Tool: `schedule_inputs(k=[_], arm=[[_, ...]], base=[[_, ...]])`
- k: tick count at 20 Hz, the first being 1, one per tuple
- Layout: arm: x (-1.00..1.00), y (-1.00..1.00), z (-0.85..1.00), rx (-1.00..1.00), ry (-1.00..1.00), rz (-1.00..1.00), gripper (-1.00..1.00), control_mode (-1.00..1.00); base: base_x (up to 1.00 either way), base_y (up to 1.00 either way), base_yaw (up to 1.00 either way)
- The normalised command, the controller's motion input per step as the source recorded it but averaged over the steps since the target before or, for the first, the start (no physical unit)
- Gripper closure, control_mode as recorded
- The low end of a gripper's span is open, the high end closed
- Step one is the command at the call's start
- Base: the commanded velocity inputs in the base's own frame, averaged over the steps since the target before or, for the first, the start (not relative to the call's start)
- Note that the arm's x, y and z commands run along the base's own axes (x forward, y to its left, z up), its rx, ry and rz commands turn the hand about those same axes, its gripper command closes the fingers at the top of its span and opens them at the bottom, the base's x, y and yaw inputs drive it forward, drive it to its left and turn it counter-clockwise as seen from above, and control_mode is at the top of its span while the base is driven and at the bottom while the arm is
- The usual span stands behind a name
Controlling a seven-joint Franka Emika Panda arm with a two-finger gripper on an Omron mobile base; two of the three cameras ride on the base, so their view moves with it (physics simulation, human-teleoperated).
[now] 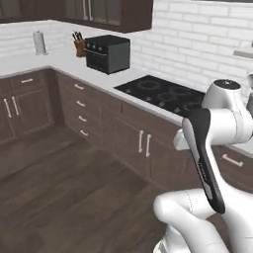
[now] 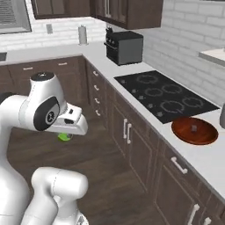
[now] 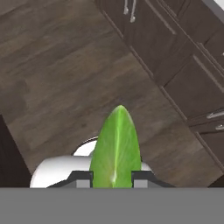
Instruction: Grab a lemon wedge from the fridge and one ice cube from the ice bowl, and put them in the glass of lemonade.
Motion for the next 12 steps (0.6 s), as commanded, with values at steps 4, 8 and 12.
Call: schedule_inputs(k=[4,8,12], arm=[[0.0,0.0,0.0,0.0,0.0,0.0,1.0,1.0],[0.0,0.0,0.0,0.0,0.0,0.0,1.0,1.0],[0.0,0.0,0.0,0.0,0.0,0.0,1.0,1.0]], base=[[0.76,-0.22,-0.59],[0.96,-0.13,-0.56],[1.0,0.0,-0.59]])
